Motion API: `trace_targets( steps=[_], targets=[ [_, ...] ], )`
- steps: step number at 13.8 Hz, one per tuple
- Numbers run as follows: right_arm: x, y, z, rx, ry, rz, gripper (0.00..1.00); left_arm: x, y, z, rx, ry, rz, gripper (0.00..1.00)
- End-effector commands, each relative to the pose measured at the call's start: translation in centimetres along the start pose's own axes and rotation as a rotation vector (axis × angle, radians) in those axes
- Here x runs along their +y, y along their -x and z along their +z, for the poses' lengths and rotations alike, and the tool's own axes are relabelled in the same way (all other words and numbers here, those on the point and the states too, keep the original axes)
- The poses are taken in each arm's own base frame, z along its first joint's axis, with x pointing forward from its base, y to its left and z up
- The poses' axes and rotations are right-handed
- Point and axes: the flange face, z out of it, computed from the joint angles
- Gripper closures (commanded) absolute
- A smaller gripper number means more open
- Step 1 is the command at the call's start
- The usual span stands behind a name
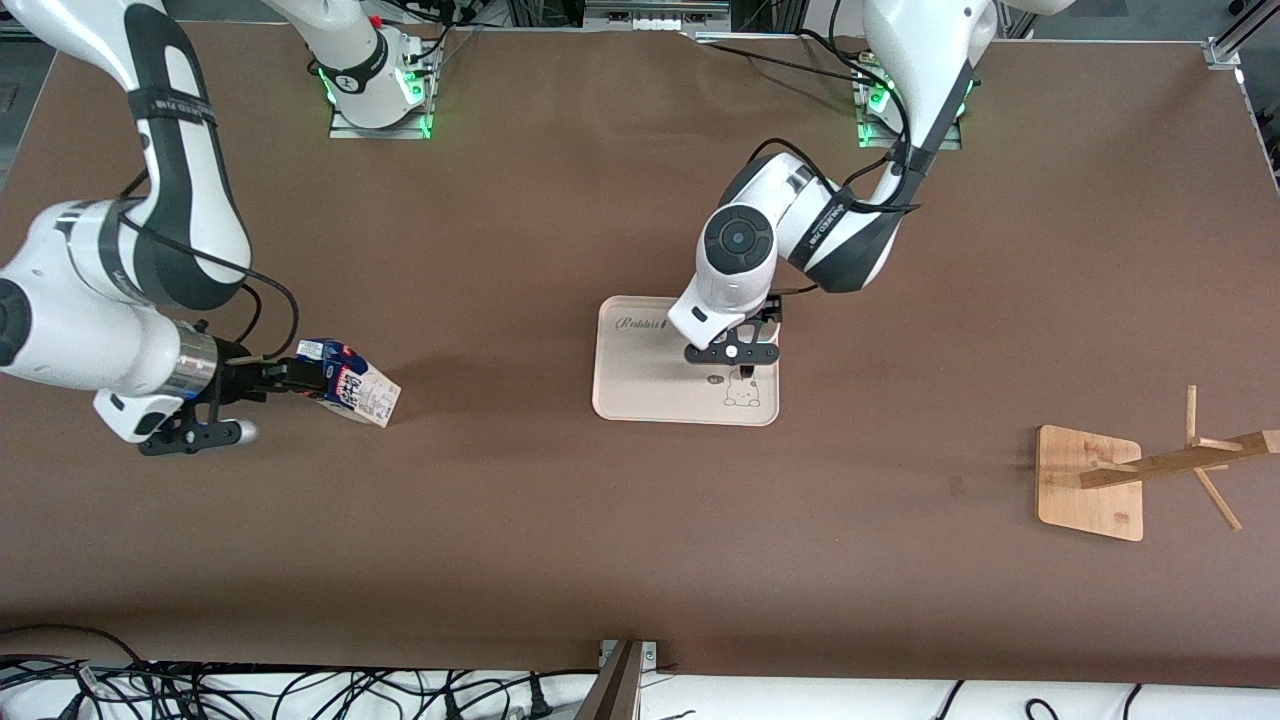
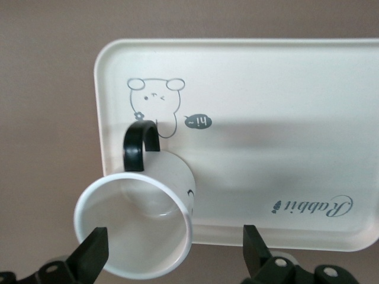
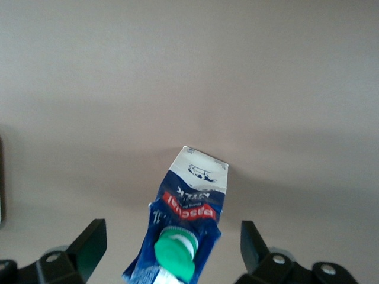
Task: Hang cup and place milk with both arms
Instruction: 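Carry the carton off the tray while the left gripper reaches the mug, then set the carton on the table while the left gripper grasps the mug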
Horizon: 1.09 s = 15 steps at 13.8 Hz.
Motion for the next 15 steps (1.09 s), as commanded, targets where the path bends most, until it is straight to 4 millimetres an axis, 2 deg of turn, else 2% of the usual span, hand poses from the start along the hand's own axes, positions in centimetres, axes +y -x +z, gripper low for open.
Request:
trace_targets(
  steps=[1,4,6,7,8,9,10,12,15],
  targets=[
    [-0.8,1.3,-5.6,0.017,0.042,-0.012,0.00,0.3,1.4,1.3,0.014,0.005,-0.045,0.00],
    [-1.4,3.3,-11.6,0.081,0.074,-0.035,0.00,1.8,2.2,2.9,0.022,-0.011,-0.069,0.00],
    [-1.7,5.4,-14.4,0.069,0.071,-0.030,0.00,1.3,1.8,3.3,0.063,-0.065,-0.028,0.00],
    [-1.8,6.7,-16.1,0.072,0.082,-0.033,0.00,1.3,1.7,3.4,0.068,-0.072,-0.022,0.18],
    [-1.8,7.9,-17.3,0.067,0.083,-0.031,0.00,1.3,1.6,3.4,0.072,-0.074,-0.022,0.50],
    [-1.8,9.2,-18.0,0.060,0.088,-0.026,0.00,1.3,1.5,3.3,0.074,-0.072,-0.022,0.70],
    [-1.5,10.1,-17.8,0.056,0.119,-0.029,0.00,1.3,1.4,3.1,0.076,-0.069,-0.025,0.83],
    [-1.0,10.1,-17.1,0.077,0.136,-0.038,0.00,1.3,1.2,2.9,0.080,-0.065,-0.026,0.96],
    [-1.2,10.0,-18.3,0.087,0.143,-0.033,0.00,1.4,0.9,2.4,0.098,-0.049,-0.029,1.00]
  ],
)
